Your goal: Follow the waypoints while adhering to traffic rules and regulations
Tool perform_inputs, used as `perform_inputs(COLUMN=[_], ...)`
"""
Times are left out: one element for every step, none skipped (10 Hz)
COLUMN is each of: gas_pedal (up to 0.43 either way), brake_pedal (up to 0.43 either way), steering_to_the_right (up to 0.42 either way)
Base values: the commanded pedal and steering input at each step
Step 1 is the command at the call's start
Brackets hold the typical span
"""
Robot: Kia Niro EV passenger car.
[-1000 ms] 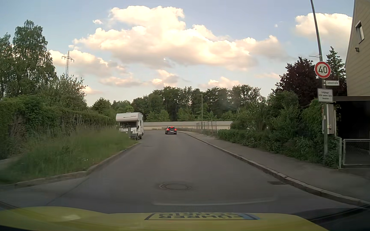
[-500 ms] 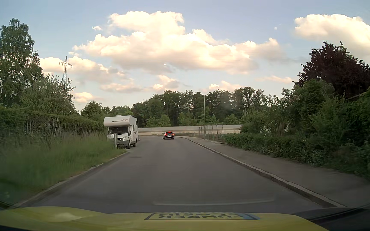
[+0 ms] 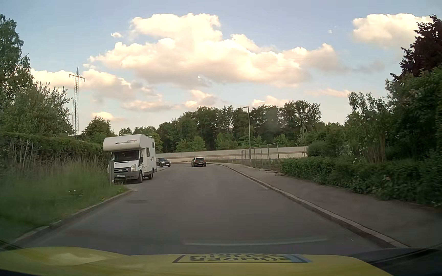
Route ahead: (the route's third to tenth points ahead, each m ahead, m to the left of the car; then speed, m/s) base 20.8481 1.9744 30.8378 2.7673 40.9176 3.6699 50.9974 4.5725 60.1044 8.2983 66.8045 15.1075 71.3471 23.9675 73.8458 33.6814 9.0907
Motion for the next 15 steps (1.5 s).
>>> perform_inputs(gas_pedal=[0.067, 0.067, 0.067, 0.067, 0.067, 0.067, 0.067, 0.067, 0.067, 0.067, 0.067, 0.059, 0.059, 0.059, 0.059], brake_pedal=[0.000, 0.000, 0.000, 0.000, 0.000, 0.000, 0.000, 0.000, 0.000, 0.000, 0.000, 0.000, 0.000, 0.000, 0.000], steering_to_the_right=[0.003, 0.004, 0.003, 0.002, -0.001, -0.006, -0.010, -0.015, -0.021, -0.023, -0.024, -0.024, -0.024, -0.024, -0.023])
